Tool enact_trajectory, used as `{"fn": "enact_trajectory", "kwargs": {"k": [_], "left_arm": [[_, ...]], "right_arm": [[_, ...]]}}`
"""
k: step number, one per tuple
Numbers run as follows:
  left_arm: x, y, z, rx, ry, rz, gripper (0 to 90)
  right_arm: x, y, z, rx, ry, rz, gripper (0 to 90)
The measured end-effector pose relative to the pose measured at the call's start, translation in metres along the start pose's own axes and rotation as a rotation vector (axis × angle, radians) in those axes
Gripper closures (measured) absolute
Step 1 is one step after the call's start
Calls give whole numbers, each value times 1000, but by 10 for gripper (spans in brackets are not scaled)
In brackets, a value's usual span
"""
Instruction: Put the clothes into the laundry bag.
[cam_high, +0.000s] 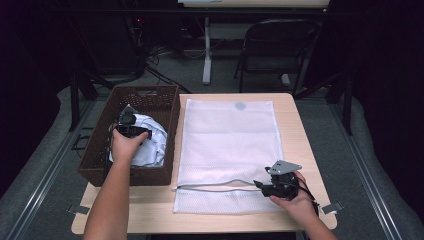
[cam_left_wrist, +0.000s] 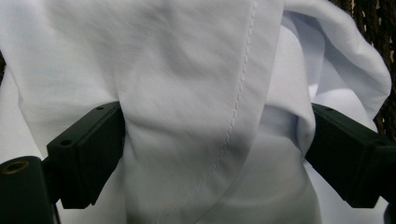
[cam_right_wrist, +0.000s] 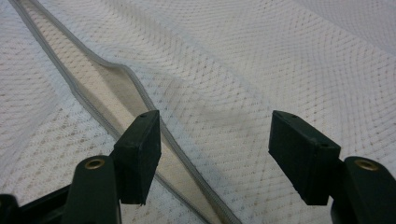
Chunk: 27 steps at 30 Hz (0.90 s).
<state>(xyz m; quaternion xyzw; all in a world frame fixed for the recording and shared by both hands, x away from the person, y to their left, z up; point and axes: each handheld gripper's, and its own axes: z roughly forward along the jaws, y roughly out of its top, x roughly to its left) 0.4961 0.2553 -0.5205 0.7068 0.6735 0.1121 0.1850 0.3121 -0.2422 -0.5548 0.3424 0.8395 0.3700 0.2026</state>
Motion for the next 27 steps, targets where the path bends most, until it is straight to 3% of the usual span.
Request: {"fn": "enact_trajectory", "kwargs": {"k": [16,27], "left_arm": [[0,-1,13,40,27,-9,7],[0,-3,19,46,33,-2,0]], "right_arm": [[1,0,1,-1,1,-4,334],[1,0,1,1,5,-8,334]]}}
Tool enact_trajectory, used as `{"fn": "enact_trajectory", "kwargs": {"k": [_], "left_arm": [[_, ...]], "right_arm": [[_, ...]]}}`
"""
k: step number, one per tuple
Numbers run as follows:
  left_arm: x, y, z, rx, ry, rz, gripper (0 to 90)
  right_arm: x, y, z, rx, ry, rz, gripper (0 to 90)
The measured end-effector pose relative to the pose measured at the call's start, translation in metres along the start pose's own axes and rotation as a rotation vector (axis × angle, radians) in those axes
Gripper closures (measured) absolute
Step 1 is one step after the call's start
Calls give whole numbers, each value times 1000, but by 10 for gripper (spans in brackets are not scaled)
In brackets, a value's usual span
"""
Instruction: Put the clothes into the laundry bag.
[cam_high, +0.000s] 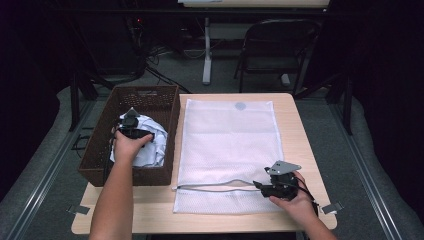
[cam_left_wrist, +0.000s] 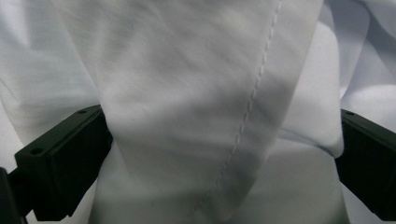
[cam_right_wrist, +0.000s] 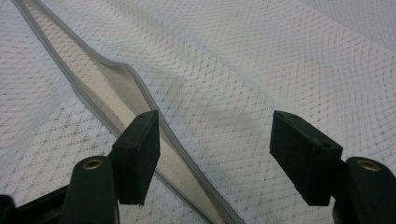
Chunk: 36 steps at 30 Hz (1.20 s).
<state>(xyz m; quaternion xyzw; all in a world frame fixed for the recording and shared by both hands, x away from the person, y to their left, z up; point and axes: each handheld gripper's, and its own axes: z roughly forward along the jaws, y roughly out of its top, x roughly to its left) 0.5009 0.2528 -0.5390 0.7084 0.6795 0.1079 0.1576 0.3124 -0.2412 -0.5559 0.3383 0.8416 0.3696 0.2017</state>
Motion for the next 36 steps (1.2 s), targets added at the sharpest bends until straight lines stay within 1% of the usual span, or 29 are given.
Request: {"fn": "enact_trajectory", "kwargs": {"k": [4,6,10,13,14,18,21,23,26,27,30,36], "left_arm": [[1,-1,2,17,7,10,0],[0,-2,4,25,9,0,0],[3,-2,4,36,3,10,0],[3,-3,6,33,7,15,0],[4,-4,7,25,9,18,0],[6,-5,8,21,0,29,0],[5,-6,9,17,4,28,0],[6,-7,9,7,5,28,0],[6,-8,10,-6,6,27,0],[6,-9,10,-6,0,32,1],[8,-11,10,-23,2,44,10],[7,-11,6,-20,24,70,142]], "right_arm": [[0,0,0,2,-2,1,334],[0,-1,0,4,-3,0,334],[0,-1,-1,2,-2,-1,334],[0,-1,-1,1,-5,4,334],[-1,-1,-1,1,-6,4,334],[-1,-2,-2,1,-3,6,335],[-1,-2,-2,3,-2,4,335],[0,-2,-1,6,-3,8,334],[0,-2,-1,7,1,-1,335],[0,-2,-1,8,0,0,335],[-1,-2,-1,8,-2,2,335],[-1,-2,-1,9,-1,5,336]]}}
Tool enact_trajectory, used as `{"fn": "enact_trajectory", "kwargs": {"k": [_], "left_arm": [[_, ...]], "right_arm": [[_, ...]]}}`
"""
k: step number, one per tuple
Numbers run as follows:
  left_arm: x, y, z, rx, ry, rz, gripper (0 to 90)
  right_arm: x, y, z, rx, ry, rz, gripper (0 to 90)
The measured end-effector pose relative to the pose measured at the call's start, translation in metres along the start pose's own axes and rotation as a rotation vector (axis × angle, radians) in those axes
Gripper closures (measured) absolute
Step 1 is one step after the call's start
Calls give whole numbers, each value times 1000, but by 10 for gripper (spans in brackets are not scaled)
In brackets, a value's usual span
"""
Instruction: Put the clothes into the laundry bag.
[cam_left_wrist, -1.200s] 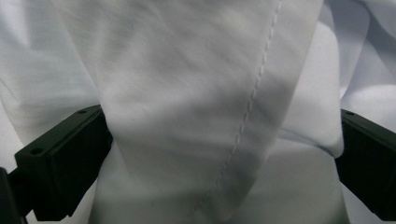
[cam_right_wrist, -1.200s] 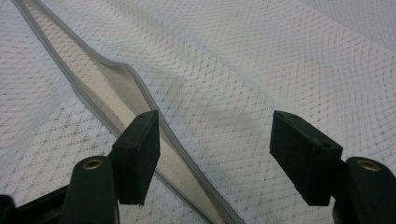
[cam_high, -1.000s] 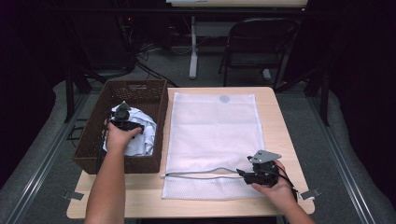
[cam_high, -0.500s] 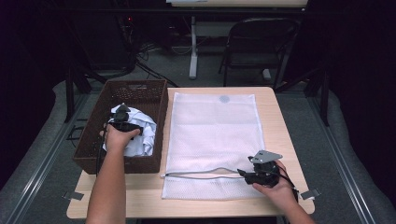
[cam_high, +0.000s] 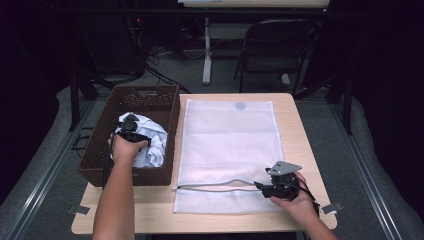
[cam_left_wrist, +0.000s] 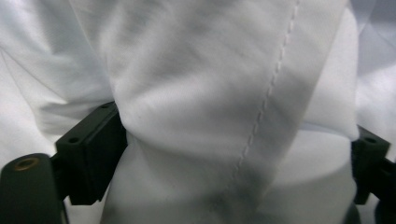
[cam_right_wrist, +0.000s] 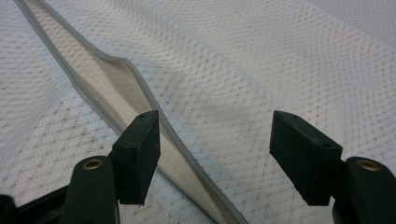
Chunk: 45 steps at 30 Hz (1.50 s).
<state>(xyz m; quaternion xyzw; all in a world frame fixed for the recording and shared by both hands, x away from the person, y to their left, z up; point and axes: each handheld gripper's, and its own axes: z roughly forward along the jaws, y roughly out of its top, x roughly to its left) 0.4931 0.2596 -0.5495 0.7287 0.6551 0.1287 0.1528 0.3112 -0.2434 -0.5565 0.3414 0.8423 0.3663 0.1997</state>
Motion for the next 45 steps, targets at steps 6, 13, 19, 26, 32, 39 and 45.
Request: {"fn": "enact_trajectory", "kwargs": {"k": [6,13,19,26,32,39,45], "left_arm": [[1,0,-4,-6,3,20,313],[1,1,-9,-11,-2,14,443],[5,4,-16,7,-13,0,550],[10,5,-24,-4,-36,-24,593],[12,7,-30,-22,-70,-27,598],[11,10,-41,-66,-97,-38,599],[14,11,-48,-109,-128,-51,596]], "right_arm": [[0,0,0,0,2,-1,336],[0,0,0,1,1,-4,336],[-1,1,-1,-5,-3,0,339],[-1,1,-2,-10,-7,-3,343],[-1,1,-3,-19,-16,-7,347],[0,2,-3,-26,-18,-22,380],[0,3,-5,-44,-24,-36,414]]}}
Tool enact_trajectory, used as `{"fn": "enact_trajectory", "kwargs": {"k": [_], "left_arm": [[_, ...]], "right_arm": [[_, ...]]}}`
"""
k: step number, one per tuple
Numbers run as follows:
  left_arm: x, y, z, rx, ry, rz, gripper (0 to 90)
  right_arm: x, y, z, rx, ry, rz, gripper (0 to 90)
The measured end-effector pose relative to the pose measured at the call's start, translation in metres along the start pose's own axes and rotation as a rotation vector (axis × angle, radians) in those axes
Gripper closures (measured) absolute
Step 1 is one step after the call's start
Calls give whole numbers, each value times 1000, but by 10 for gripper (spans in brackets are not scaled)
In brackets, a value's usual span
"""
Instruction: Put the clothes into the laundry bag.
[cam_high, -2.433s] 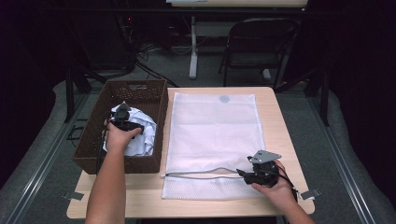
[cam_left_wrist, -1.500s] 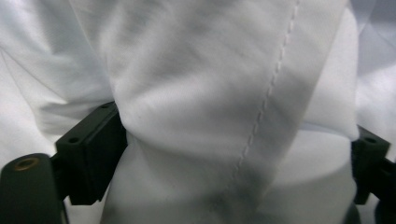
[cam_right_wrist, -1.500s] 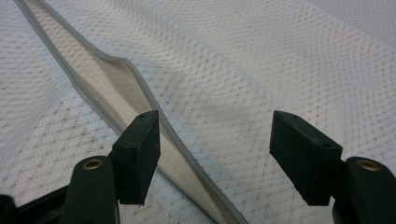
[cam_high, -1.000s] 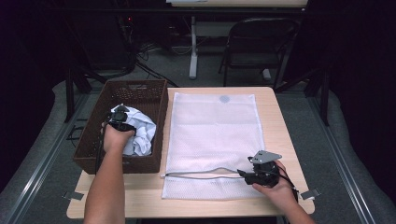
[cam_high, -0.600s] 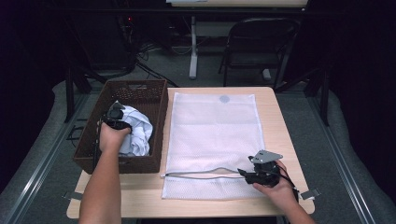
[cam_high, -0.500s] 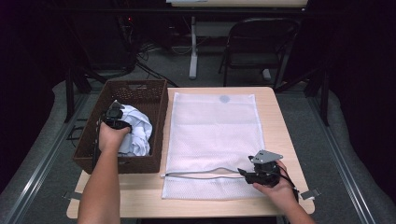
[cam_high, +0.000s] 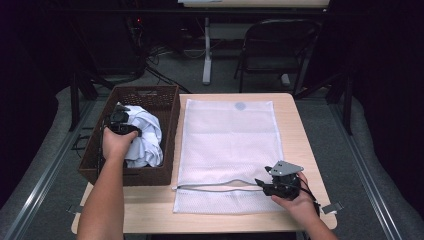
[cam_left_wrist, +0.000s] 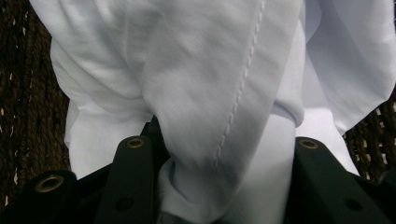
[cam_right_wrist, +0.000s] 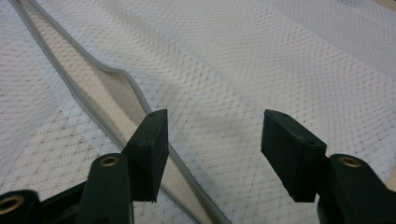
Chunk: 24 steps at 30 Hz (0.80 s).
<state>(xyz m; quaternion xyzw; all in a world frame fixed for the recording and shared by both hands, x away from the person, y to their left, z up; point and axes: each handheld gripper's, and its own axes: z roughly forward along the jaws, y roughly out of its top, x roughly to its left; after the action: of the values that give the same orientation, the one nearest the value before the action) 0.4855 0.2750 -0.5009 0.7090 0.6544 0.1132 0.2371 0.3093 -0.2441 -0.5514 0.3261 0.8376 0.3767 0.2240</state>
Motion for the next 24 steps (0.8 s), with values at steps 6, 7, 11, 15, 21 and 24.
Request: {"fn": "enact_trajectory", "kwargs": {"k": [6,7,11,15,21,24], "left_arm": [[3,0,-10,-14,-5,2,596],[3,1,-12,-11,-1,7,596],[1,3,-20,-14,29,38,595],[0,6,-30,-26,13,51,594],[-6,8,-40,-48,-3,62,591],[-9,10,-44,-49,-15,77,591]], "right_arm": [[2,0,0,-6,-2,-17,414],[2,0,1,-1,2,-11,413],[3,-1,1,-7,9,-11,427],[3,-1,2,-14,11,-18,428],[2,-1,3,-17,16,-13,422],[3,-1,2,-21,13,-25,422]]}}
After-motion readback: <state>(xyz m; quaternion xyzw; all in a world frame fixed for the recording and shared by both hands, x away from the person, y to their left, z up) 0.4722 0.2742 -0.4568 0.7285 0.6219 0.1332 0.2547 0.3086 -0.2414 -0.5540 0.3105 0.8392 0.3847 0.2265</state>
